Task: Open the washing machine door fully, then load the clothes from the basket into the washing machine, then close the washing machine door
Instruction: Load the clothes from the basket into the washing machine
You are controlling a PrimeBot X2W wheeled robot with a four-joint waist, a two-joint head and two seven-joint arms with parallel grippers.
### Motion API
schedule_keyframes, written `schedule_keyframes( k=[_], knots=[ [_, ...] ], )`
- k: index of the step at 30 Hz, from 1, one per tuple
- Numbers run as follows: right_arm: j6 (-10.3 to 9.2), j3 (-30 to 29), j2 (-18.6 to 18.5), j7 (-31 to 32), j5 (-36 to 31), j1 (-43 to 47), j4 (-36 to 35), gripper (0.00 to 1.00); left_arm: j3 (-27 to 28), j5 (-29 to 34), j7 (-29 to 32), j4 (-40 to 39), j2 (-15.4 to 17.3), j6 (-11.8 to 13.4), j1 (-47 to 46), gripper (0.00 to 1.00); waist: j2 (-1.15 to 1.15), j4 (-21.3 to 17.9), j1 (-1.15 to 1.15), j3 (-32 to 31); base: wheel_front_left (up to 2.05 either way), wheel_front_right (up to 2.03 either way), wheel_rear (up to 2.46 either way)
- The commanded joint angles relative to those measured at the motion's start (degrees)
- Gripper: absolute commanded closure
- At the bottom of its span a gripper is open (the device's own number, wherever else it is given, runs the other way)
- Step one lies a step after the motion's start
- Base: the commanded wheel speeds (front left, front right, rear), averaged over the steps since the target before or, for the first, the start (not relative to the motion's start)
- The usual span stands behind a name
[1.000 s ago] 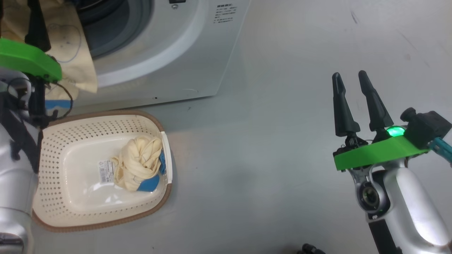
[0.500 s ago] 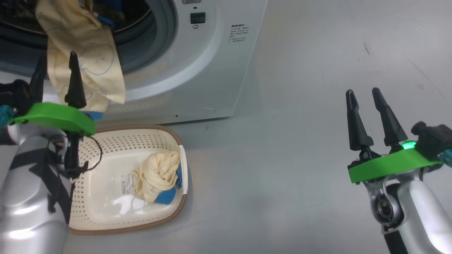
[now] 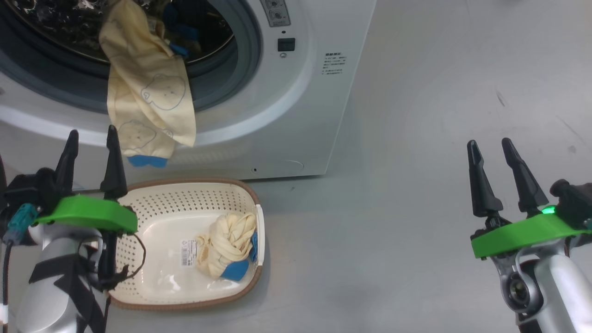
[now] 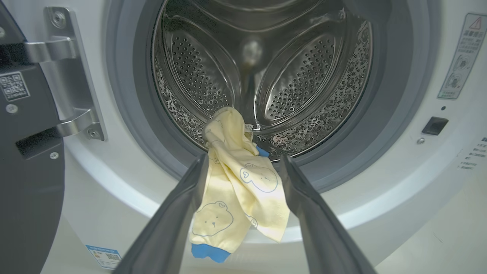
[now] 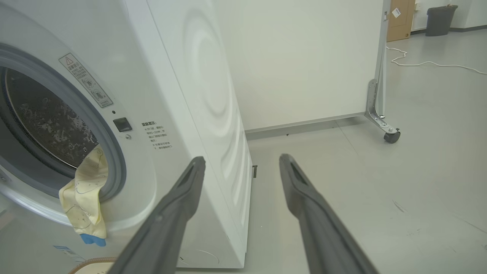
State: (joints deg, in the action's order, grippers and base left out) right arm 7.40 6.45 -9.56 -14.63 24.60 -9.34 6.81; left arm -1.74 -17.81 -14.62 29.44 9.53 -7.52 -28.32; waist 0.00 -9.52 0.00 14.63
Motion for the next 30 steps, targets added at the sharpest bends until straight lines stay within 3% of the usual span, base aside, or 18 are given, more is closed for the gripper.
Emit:
schedule_keyframes(
  k=[1, 15, 30],
  knots=[
    [0.09, 0.52, -1.51, -0.37, -0.37, 0.14, -1.68, 0.0, 2.26, 0.65, -0.38, -2.39, 1.5, 0.04, -0.15, 0.0, 0.0, 0.45, 0.0, -0.47, 0.0, 0.0, 0.0],
    [0.09, 0.29, -3.13, -0.37, -0.55, 3.36, -1.57, 0.0, 4.78, 1.37, -0.38, -9.2, 1.38, 0.04, 11.33, 0.0, 0.0, 2.16, 0.0, -3.63, 0.0, 0.0, 0.0],
    [0.09, 0.65, -4.28, -0.37, -1.17, 5.07, -1.54, 0.0, 8.09, 2.18, -0.38, -16.46, -0.91, 0.04, 21.41, 0.0, 0.0, 2.01, 0.0, -5.44, 0.0, 0.0, 0.0]
  ],
)
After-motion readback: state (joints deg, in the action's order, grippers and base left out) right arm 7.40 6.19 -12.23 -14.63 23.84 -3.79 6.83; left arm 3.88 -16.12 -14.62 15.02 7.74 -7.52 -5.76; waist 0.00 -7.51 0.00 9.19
